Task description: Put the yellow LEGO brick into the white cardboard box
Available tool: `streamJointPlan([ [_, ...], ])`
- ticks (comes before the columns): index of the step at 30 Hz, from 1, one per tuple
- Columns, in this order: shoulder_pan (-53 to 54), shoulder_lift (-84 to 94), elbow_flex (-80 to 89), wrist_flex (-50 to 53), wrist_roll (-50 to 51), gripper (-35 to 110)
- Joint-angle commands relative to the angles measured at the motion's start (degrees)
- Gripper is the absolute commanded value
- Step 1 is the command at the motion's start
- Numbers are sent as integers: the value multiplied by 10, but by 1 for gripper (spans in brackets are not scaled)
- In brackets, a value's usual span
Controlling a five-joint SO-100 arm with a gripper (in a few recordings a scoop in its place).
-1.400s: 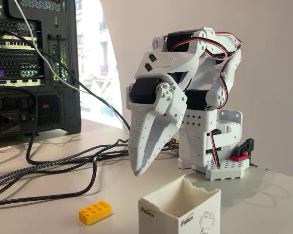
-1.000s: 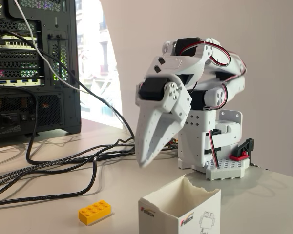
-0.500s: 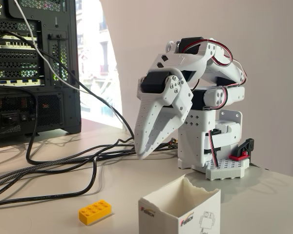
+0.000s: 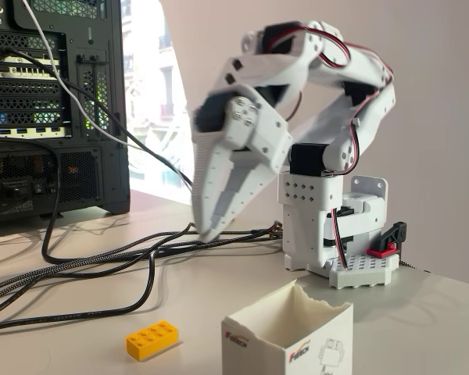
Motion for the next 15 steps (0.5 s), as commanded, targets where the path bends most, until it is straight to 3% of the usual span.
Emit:
streamJointPlan([
  [1,24,-105,-102,-26,114,-1],
  [4,30,-143,-108,-45,217,2],
  [9,25,-182,-105,-52,367,25],
  [15,6,-259,-112,-57,522,35],
])
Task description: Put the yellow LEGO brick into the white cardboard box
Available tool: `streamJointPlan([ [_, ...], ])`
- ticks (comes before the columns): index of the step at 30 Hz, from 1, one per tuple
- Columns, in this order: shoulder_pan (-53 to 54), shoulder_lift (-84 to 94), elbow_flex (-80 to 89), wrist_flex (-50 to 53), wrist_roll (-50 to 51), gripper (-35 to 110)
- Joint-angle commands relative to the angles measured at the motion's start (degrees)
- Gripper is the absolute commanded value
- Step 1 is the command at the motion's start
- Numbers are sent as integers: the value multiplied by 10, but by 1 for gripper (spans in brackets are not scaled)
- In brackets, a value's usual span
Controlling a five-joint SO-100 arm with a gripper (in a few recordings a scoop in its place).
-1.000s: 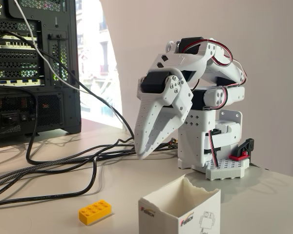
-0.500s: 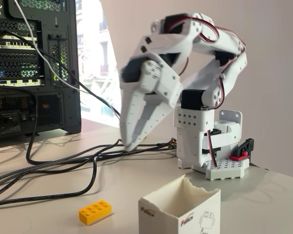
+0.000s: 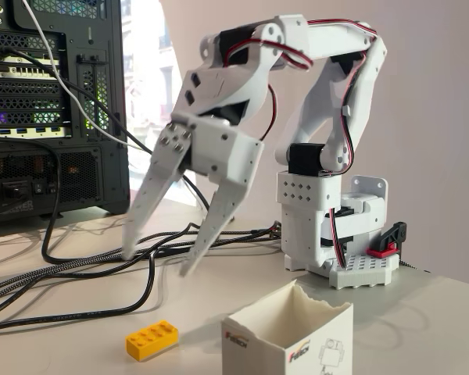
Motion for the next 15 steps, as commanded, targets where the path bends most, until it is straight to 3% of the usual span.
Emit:
streamJointPlan([
  [1,-14,-26,-40,-26,124,36],
  [15,-28,-129,-45,-78,225,36],
])
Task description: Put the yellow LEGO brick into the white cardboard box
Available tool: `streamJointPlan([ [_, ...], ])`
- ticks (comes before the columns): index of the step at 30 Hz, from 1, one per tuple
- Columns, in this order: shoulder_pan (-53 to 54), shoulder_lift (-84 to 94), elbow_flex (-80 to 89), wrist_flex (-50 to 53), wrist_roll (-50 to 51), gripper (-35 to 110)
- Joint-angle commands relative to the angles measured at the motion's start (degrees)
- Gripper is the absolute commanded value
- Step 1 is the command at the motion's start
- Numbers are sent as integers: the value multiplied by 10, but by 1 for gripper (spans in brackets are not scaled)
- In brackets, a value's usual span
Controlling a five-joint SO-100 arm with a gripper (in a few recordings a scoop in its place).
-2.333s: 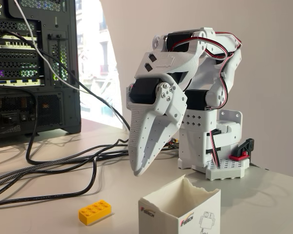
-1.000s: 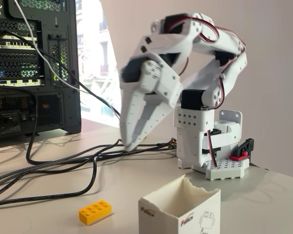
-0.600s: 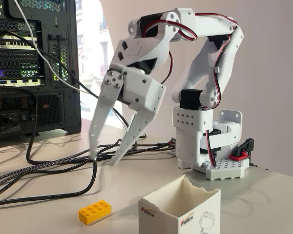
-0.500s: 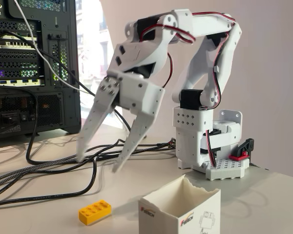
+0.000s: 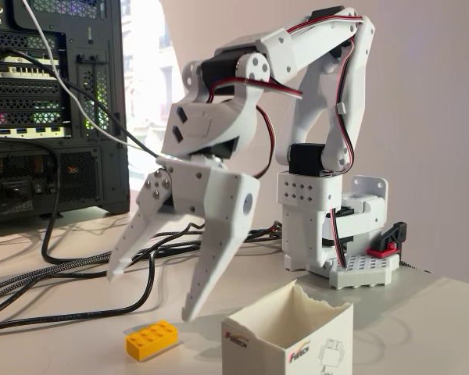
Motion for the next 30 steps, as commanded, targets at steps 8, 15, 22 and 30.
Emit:
streamJointPlan([
  [8,-25,-100,-77,-21,53,29],
  [15,-26,-142,-95,-34,47,21],
  [22,-19,-138,-99,-32,25,4],
  [30,-18,-137,-104,-29,3,1],
])
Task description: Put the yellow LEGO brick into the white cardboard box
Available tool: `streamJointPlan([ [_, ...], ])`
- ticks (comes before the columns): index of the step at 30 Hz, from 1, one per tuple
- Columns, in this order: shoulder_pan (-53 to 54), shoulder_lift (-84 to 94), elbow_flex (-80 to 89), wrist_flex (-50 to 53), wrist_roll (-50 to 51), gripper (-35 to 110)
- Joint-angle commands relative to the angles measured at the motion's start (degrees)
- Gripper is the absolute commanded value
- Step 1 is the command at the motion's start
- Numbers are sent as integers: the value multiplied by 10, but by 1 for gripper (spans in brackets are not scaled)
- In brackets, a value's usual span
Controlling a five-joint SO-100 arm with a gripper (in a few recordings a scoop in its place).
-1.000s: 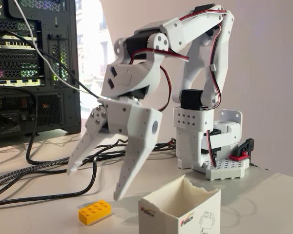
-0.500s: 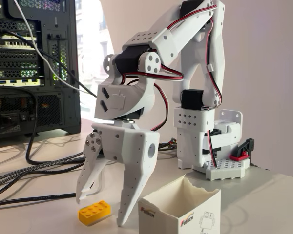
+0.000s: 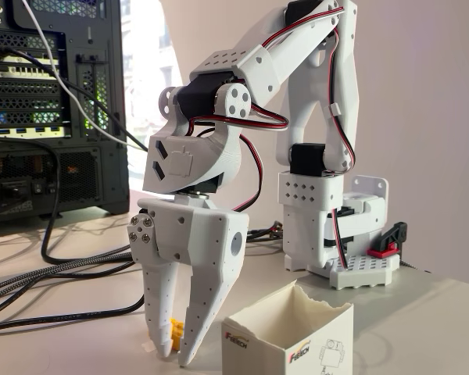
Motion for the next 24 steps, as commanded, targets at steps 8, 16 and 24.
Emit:
streamJointPlan([
  [8,0,65,-64,59,-111,23],
  [16,-26,138,-189,255,-198,27],
  [24,-60,204,-103,268,-322,33],
])
